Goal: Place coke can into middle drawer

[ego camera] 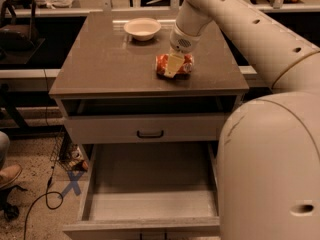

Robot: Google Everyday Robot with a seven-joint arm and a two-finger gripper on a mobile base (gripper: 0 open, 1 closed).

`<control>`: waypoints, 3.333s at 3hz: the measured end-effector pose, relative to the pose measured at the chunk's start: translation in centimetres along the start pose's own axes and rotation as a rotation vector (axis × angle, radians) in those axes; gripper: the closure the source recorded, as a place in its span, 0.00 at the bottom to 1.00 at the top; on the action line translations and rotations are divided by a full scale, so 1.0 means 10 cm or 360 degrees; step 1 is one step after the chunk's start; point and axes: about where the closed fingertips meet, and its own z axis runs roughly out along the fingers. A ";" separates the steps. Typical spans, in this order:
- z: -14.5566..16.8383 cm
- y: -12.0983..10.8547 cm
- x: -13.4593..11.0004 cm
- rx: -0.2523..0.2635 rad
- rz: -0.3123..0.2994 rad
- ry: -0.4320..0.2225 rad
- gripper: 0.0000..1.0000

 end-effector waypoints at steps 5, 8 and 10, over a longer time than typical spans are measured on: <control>-0.67 1.47 0.71 -0.0033 0.0331 -0.0289 1.00; 0.45 2.18 0.99 -0.0261 0.0733 -0.0407 1.00; 1.94 2.80 0.84 -0.0408 0.1029 -0.0637 1.00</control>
Offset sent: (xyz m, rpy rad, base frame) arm -0.1437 -0.1048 0.0833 0.0873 -0.1352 -0.1553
